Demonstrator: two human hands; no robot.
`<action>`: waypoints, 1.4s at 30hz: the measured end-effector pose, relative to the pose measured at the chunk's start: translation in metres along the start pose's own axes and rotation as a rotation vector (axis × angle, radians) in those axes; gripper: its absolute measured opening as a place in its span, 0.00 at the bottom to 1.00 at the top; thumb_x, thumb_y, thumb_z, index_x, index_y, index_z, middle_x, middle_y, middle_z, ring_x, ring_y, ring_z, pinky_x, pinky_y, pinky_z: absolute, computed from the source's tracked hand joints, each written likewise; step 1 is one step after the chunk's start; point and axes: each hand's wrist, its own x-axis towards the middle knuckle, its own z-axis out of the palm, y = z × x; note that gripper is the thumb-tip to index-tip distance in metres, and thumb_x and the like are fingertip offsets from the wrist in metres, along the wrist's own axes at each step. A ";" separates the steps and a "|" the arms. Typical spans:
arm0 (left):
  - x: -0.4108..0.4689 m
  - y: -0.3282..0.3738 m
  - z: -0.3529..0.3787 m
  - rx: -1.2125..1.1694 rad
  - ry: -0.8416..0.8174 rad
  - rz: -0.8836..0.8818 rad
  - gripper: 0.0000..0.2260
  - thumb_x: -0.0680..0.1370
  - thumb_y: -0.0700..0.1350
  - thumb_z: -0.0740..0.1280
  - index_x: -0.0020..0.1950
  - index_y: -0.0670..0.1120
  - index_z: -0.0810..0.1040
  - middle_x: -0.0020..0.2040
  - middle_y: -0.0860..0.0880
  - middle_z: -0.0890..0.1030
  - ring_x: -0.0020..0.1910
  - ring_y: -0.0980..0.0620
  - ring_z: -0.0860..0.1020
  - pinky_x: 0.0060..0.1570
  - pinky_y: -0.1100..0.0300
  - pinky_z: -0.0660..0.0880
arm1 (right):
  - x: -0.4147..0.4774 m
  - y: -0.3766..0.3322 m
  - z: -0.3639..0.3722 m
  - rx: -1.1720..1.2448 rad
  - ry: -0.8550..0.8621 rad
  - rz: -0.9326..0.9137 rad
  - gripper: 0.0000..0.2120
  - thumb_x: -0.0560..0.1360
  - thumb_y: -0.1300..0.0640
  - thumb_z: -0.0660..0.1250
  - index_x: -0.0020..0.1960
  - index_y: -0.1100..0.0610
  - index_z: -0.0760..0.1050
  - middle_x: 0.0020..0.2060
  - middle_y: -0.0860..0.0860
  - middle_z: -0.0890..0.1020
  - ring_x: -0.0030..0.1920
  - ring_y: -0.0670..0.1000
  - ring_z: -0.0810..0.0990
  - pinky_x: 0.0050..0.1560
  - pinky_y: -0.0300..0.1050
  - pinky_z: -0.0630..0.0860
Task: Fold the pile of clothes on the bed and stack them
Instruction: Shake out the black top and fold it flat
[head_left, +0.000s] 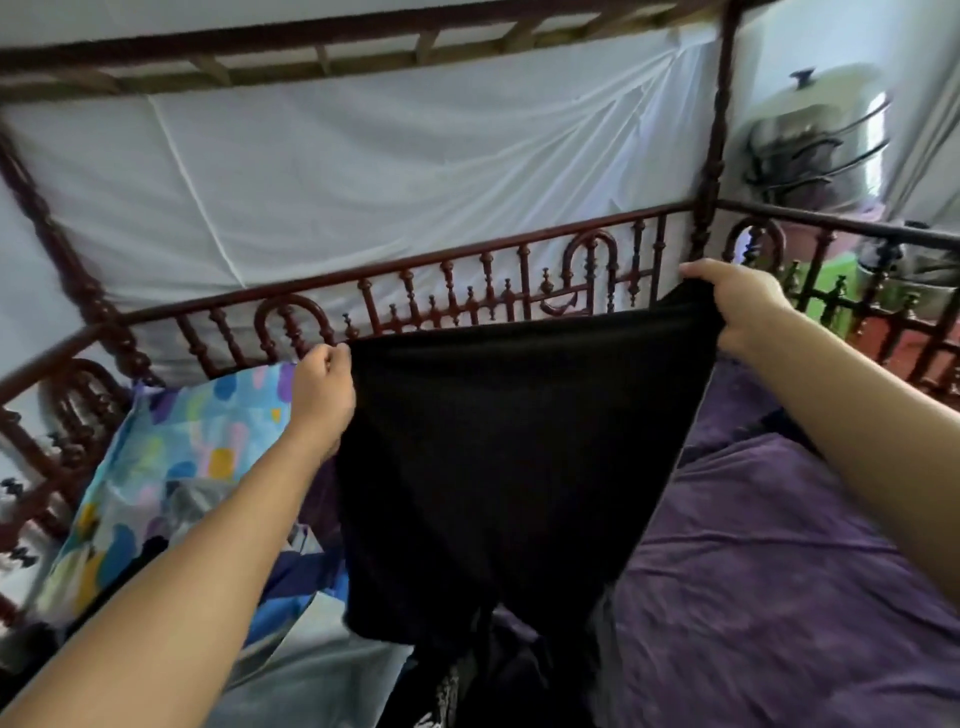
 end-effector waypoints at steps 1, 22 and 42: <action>0.002 0.000 -0.005 0.063 -0.023 0.045 0.16 0.81 0.47 0.58 0.34 0.47 0.64 0.30 0.51 0.65 0.30 0.54 0.63 0.32 0.54 0.60 | 0.001 0.009 0.000 -0.033 0.024 -0.007 0.05 0.68 0.61 0.74 0.42 0.57 0.79 0.42 0.57 0.82 0.41 0.57 0.83 0.43 0.56 0.82; -0.165 -0.263 -0.035 0.596 -0.782 -0.451 0.15 0.80 0.45 0.63 0.33 0.46 0.67 0.29 0.50 0.71 0.34 0.48 0.70 0.37 0.56 0.64 | -0.042 0.362 -0.080 -1.611 -0.335 0.497 0.08 0.71 0.55 0.68 0.43 0.60 0.76 0.41 0.55 0.80 0.47 0.58 0.82 0.36 0.42 0.71; -0.118 -0.238 0.028 0.966 -0.976 -0.354 0.15 0.69 0.47 0.73 0.53 0.43 0.81 0.52 0.42 0.81 0.55 0.43 0.79 0.51 0.55 0.72 | -0.010 0.325 0.099 -0.319 -0.646 0.577 0.06 0.62 0.57 0.66 0.27 0.54 0.78 0.25 0.50 0.77 0.28 0.48 0.77 0.30 0.36 0.71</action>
